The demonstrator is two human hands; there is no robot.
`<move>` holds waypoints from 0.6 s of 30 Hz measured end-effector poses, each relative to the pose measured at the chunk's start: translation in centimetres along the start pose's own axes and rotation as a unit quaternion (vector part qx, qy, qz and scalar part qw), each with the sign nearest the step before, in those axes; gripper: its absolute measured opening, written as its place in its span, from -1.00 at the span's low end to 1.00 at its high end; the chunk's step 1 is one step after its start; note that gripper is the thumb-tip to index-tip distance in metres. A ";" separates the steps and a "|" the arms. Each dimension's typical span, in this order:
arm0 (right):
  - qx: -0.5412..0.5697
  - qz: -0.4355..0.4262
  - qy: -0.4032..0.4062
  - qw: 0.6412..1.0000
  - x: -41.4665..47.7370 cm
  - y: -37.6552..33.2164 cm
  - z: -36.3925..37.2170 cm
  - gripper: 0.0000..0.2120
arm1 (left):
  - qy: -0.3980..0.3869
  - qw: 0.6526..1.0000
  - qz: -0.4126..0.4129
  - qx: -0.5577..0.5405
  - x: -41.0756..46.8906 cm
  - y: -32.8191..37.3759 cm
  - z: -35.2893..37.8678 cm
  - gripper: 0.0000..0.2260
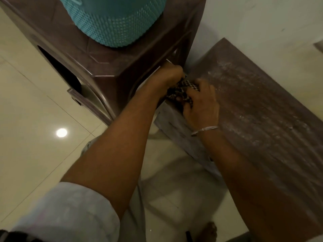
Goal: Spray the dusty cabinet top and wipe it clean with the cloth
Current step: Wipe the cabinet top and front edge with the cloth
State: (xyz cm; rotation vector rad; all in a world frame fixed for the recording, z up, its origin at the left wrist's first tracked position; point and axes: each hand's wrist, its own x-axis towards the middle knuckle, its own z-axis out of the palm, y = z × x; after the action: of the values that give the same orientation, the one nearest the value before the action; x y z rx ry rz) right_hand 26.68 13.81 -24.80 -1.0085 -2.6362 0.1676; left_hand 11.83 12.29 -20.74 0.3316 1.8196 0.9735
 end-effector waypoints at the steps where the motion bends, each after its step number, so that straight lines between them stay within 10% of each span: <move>1: -0.002 -0.005 -0.004 1.000 0.3 0.3 -0.1 -0.74 | -0.006 1.000 -0.007 -0.020 0.4 -0.1 0.1 -0.61; 7: -0.005 0.113 0.027 0.993 3.2 1.0 0.4 -0.72 | -0.012 0.992 -0.020 -0.125 -1.1 1.0 0.3 -0.60; 18: -0.018 0.050 0.001 0.999 3.9 3.0 0.0 -0.71 | -0.018 0.995 0.024 -0.098 0.6 0.8 1.5 -0.52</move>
State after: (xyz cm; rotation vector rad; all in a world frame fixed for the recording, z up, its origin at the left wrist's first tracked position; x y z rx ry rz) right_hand 25.83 18.63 -24.48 -1.1542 -2.5975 0.1423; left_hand 12.68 13.95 -20.79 0.2700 1.6739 1.1612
